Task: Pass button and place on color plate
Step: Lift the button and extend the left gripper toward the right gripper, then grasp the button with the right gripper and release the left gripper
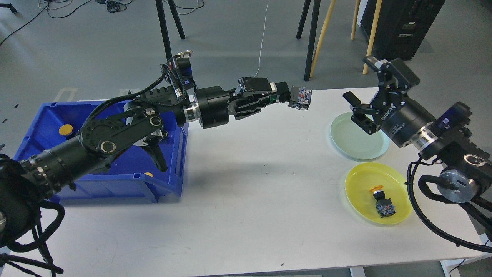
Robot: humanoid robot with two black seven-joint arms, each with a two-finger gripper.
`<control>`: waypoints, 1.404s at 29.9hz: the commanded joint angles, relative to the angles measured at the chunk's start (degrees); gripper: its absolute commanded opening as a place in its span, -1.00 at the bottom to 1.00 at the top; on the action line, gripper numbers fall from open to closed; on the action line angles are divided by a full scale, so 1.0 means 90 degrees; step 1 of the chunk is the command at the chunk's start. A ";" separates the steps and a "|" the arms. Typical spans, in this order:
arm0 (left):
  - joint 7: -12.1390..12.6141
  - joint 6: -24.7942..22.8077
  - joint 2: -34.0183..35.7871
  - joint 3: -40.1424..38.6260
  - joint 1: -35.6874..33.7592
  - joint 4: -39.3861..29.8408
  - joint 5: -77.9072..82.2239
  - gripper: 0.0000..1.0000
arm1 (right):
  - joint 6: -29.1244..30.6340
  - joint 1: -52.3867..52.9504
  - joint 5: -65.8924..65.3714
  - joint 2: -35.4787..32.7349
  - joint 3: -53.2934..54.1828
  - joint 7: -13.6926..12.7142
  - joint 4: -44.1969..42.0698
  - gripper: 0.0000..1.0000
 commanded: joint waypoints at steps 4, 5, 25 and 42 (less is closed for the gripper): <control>0.0000 0.0000 -0.0080 -0.0042 0.0014 0.0280 -0.0179 -0.80 | 0.0004 0.0805 -0.0263 0.0858 -0.0913 0.0078 -0.0554 1.00; 0.0000 0.0000 -0.0080 -0.0042 0.0014 0.0280 -0.0179 -0.80 | 0.0004 0.0835 -0.0311 0.0906 -0.0943 0.0087 -0.0554 1.00; 0.0000 0.0000 -0.0099 -0.0051 0.0014 0.0290 -0.0209 -0.80 | -0.0065 0.0786 -0.0331 0.1102 -0.0924 0.0234 -0.0505 -0.50; 0.0000 0.0000 -0.0217 -0.0139 0.0111 0.0270 -0.0892 0.89 | -0.0729 0.0094 -0.0146 0.1210 -0.0319 0.0136 -0.0486 -1.00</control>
